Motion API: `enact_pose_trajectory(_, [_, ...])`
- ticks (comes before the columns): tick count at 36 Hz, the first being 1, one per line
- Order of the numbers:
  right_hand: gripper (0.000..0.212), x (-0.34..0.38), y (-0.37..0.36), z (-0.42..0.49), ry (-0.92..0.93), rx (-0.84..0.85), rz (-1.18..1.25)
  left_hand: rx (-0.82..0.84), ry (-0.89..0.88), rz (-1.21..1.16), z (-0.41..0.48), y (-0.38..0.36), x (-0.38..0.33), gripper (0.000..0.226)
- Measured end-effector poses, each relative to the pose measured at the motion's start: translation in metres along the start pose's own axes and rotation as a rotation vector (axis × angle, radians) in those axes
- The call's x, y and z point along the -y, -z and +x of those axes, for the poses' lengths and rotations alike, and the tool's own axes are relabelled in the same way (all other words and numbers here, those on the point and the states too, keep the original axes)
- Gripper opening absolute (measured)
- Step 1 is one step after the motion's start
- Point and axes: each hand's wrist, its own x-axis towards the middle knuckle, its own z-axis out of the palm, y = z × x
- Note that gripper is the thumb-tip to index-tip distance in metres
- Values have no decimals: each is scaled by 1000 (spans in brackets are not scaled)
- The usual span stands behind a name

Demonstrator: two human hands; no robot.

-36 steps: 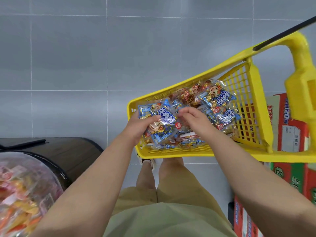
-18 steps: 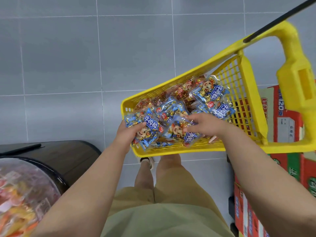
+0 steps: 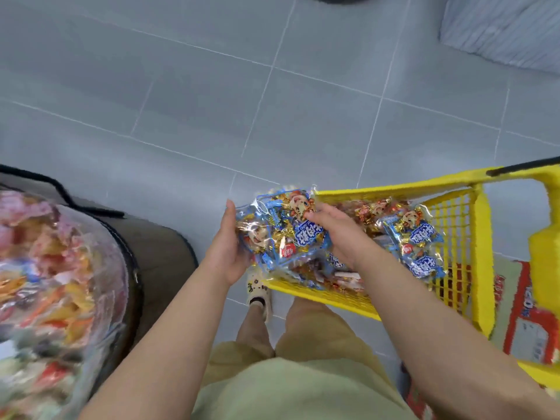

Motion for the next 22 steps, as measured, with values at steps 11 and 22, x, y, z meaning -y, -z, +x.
enact_pose_trajectory(11, [14,15,-162,-26,51,339,-243,-257,-464,-327,-148,85,16,60])
enact_pose_trajectory(22, [26,-84,-351,-96,20,740,-531,-571,-677,-571,-286,244,89,26])
